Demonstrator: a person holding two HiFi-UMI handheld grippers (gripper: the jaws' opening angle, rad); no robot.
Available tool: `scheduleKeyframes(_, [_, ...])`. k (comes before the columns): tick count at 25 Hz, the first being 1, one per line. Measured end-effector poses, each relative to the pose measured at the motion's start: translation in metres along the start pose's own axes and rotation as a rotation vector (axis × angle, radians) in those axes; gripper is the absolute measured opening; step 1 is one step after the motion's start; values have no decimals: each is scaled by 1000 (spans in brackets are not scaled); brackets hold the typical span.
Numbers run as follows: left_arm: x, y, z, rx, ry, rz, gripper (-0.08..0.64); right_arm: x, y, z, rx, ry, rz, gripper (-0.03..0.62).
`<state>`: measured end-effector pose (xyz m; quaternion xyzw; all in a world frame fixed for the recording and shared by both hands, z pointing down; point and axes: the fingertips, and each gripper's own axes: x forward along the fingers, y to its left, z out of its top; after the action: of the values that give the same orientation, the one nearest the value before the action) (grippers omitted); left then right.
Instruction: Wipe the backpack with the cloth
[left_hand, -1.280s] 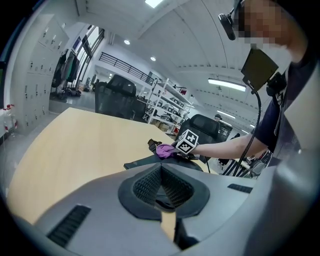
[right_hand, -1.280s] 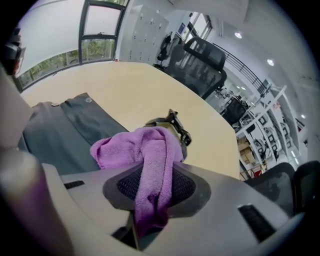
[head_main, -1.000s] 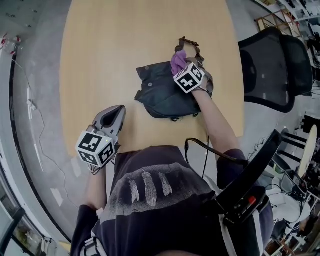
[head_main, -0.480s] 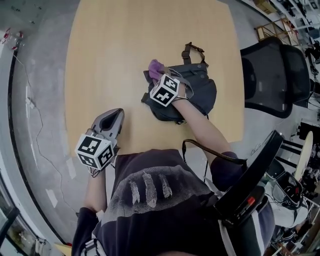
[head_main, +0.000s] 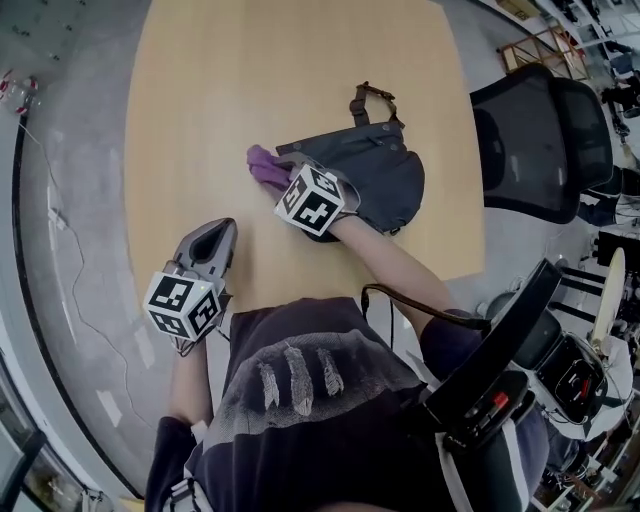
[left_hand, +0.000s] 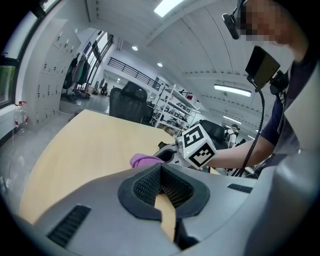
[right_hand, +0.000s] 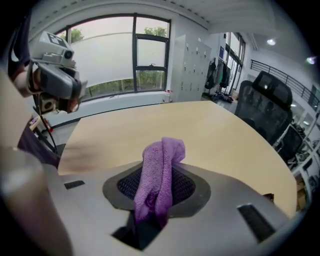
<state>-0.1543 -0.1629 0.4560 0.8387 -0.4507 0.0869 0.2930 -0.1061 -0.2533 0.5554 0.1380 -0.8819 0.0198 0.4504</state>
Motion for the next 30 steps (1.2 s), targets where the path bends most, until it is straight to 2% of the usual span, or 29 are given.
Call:
scheduleKeyframes(3, [5, -4, 0, 5, 0, -13, 8, -7, 18, 2, -14, 6, 48, 114])
scheduleKeyframes(6, [8, -7, -4, 4, 12, -27, 8, -21, 20, -16, -10, 58, 60, 114])
scheduleKeyframes(9, [12, -11, -10, 7, 32, -41, 8, -31, 7, -49, -31, 143, 9, 114])
scheduleKeyframes(13, [22, -22, -10, 23, 39, -66, 8, -46, -27, -89, 45, 181, -70, 114])
scheduleKeyframes(21, [34, -40, -13, 49, 59, -87, 8, -76, -81, -155, 114, 261, -201, 113])
scheduleKeyframes(30, [38, -48, -10, 59, 69, -66, 8, -106, -133, -196, 173, 289, -296, 114])
